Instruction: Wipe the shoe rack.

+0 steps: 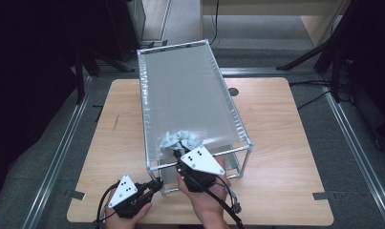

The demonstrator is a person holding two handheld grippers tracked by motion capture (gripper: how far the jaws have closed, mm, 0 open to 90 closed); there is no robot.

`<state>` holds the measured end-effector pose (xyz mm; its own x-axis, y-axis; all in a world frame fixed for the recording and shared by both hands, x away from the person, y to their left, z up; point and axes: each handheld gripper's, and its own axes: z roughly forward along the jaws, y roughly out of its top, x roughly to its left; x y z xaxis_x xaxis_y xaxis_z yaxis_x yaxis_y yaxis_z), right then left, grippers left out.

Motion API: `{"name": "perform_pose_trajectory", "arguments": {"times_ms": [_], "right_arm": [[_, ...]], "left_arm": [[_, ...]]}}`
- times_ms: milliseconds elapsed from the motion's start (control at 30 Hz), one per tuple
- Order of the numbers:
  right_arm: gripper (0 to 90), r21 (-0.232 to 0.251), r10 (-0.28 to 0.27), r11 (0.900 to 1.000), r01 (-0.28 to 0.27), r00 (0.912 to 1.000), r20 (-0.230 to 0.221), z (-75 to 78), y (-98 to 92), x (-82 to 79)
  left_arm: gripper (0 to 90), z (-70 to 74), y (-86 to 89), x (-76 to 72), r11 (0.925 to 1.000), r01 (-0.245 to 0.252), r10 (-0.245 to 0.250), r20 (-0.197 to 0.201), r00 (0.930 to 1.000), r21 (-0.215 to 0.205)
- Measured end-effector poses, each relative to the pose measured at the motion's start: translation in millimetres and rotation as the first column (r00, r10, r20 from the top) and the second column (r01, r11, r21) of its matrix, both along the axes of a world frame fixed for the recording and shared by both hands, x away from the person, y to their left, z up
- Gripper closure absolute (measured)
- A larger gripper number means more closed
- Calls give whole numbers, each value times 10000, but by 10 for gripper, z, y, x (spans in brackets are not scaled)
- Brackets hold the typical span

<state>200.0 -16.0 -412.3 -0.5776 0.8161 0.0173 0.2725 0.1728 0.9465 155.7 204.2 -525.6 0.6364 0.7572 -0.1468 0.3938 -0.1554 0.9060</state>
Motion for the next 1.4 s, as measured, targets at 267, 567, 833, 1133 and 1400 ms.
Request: {"name": "perform_pose_trajectory", "arguments": {"times_ms": [267, 567, 833, 1133, 1400], "right_arm": [[796, 141, -1835, 9829, 1835, 9830, -16, 31, -656, 125], [795, 398, -1915, 9806, 1919, 9814, -126, 28, -589, 50], [792, 322, -204, 9993, 208, 9997, -122, -8, 106, -65], [786, -265, -611, 9978, 615, 9980, 138, 40, -224, -85], [784, 534, -1866, 9812, 1855, 9823, 159, 165, -1185, -133]], "left_arm": [[806, 0, 50, 10, 9997, -233, 233, -35, 9997, 31], [807, 3, 65, 13, 9986, -525, 525, -89, 9986, 63], [807, 0, 54, 7, 9980, -626, 626, -66, 9980, 49], [807, -2, 71, 5, 9978, -652, 652, -11, 9979, 86], [807, -10, 117, -15, 9954, -960, 960, -9, 9954, 54]]}}
